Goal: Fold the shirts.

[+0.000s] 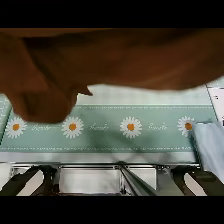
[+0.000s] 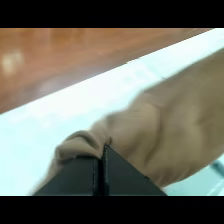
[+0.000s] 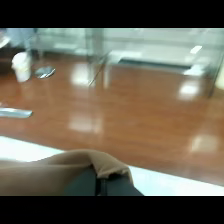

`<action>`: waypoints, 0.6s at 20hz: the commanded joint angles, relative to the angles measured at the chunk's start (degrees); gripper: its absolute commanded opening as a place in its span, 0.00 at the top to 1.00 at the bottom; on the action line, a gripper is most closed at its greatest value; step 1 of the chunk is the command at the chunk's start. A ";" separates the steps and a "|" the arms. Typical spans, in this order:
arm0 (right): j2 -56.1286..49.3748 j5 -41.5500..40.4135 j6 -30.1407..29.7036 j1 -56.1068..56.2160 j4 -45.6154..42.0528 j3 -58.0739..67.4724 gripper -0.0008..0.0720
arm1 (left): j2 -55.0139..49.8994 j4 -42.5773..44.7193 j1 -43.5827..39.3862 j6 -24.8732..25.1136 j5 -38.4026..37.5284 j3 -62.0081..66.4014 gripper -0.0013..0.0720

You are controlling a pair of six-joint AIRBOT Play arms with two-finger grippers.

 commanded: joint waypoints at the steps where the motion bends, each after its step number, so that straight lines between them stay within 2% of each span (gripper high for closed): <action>1: 5.53 3.63 0.15 0.02 -4.09 0.39 0.96 | 7.39 4.46 0.13 -1.20 -2.19 -0.17 0.96; 5: 6.67 7.56 0.15 0.02 -6.10 0.35 0.96 | 10.21 5.97 -7.98 -1.79 -2.75 -0.20 0.96; 7: 6.67 7.67 0.35 0.02 -6.82 -0.52 0.96 | 9.79 9.55 -11.04 -1.81 -4.00 -0.76 0.96; 10: 6.60 7.43 0.37 0.02 -6.78 -5.88 0.96 | 9.46 17.81 -11.52 -2.23 -3.82 -6.75 0.96; 12: 5.84 7.08 0.37 0.02 -6.51 -11.32 0.96 | 8.13 18.56 -11.52 -2.23 -3.15 -13.68 0.96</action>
